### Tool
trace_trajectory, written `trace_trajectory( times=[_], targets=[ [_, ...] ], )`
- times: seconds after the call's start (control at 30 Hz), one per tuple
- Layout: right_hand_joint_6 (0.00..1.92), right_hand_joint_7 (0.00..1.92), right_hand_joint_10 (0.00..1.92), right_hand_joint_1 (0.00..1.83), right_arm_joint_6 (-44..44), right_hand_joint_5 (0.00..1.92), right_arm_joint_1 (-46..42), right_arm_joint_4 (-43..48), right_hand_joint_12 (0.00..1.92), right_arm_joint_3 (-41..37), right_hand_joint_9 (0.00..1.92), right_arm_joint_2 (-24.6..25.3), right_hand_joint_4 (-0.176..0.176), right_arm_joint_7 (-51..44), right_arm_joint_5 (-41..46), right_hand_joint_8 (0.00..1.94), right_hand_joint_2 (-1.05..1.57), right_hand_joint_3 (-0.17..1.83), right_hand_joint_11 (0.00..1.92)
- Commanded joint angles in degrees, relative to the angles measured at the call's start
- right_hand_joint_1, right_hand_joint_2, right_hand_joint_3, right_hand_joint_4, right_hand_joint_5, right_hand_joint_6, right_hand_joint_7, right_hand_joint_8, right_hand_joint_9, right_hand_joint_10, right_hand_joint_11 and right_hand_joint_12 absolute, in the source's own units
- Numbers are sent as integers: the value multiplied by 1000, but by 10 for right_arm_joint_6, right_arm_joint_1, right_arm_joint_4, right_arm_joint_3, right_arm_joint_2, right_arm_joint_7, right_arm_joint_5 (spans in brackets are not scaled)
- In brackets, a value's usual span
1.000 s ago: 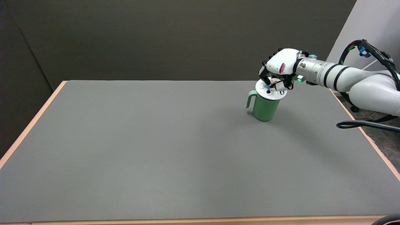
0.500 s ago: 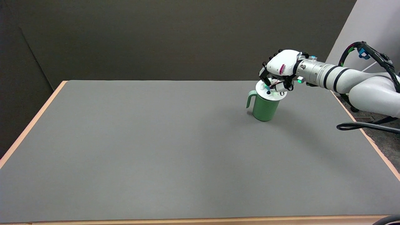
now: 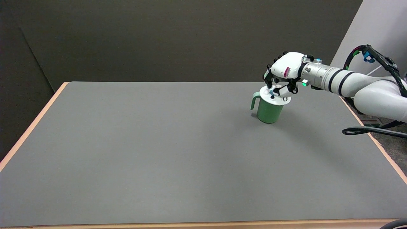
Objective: Place the white cup lid onto the cup.
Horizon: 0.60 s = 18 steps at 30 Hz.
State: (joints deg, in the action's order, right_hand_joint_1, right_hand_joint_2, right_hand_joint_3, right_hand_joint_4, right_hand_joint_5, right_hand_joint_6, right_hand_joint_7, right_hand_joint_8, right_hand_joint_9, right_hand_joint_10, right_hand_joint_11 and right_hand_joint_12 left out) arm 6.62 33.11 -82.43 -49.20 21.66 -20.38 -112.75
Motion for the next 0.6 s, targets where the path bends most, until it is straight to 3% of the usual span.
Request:
trace_trajectory(
  times=[0.03,0.33,0.5,0.6],
  targets=[
    [212,828,346,859,-9,675,0,6,891,5,946,1,176,-5,-6,232,730,960,916],
    [184,709,340,835,-12,561,0,5,808,-4,917,0,176,-6,-13,194,686,1018,940],
    [172,648,340,831,-12,479,-2,0,784,-47,911,-2,154,-5,-29,183,654,1037,951],
    [176,650,297,875,-12,504,-2,0,765,-70,927,-3,164,-6,-31,190,666,990,957]
  ],
)
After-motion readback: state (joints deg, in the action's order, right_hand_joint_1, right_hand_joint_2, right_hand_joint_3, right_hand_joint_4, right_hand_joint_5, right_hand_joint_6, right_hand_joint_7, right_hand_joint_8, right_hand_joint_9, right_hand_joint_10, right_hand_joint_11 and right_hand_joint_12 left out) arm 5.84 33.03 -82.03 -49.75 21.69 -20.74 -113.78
